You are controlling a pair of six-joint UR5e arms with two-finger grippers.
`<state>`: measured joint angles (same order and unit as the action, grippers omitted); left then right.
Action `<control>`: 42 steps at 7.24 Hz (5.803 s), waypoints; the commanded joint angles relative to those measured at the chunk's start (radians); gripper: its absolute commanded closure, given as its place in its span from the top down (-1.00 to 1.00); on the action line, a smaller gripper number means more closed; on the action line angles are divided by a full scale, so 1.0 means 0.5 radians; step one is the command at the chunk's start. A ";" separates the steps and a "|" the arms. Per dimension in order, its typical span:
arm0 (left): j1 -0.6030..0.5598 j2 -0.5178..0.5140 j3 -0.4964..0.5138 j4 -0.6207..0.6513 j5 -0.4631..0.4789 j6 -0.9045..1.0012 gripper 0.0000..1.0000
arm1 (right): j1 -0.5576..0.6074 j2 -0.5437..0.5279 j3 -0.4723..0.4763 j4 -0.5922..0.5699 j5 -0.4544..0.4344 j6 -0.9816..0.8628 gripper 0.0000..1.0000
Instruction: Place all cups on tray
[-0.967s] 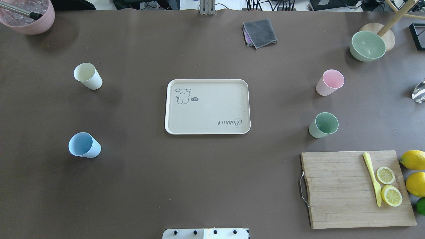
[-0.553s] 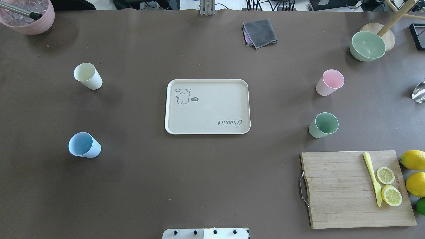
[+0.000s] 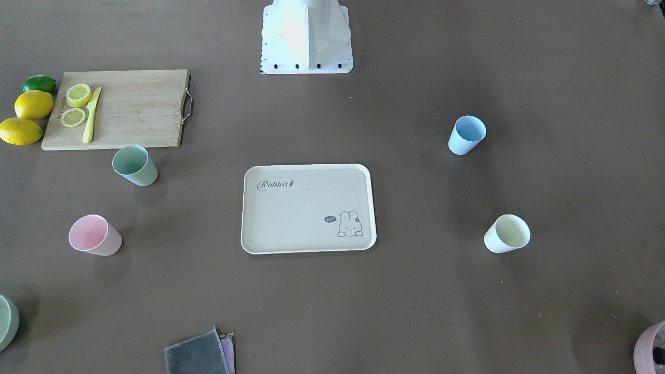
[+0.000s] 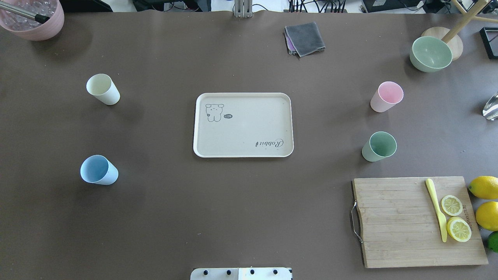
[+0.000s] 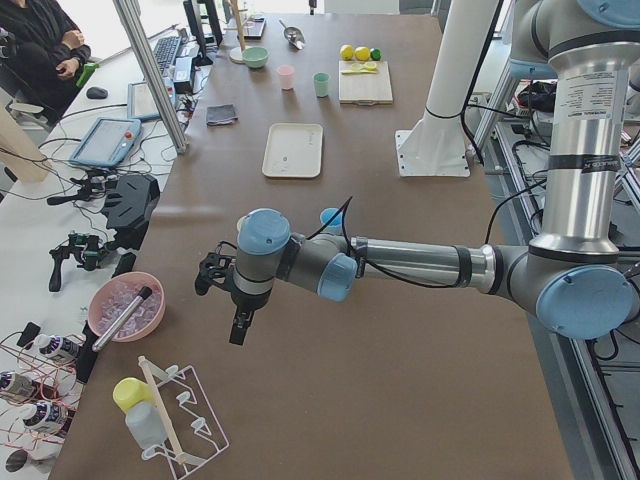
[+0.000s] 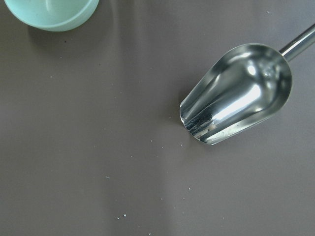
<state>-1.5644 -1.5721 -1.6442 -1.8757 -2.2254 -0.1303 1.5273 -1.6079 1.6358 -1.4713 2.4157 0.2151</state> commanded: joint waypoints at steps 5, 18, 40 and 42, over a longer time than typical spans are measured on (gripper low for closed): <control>0.073 -0.049 -0.046 -0.126 -0.022 -0.140 0.96 | -0.246 0.093 0.278 0.052 0.026 0.431 1.00; 1.297 0.101 -0.522 -0.547 0.045 -1.731 0.96 | -1.271 0.237 0.447 0.377 -0.493 1.492 1.00; 1.755 0.184 -0.592 -0.759 0.352 -2.025 -1.00 | -1.284 0.844 0.416 0.188 -0.253 1.753 -1.00; 1.580 -0.045 -0.580 -0.512 0.116 -2.028 -1.00 | -1.483 0.954 0.386 0.184 -0.434 1.892 -1.00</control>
<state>-0.7299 -1.5172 -1.9350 -2.2161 -2.1119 -1.1435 0.8457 -1.1653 1.8377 -1.3778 2.2545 1.1181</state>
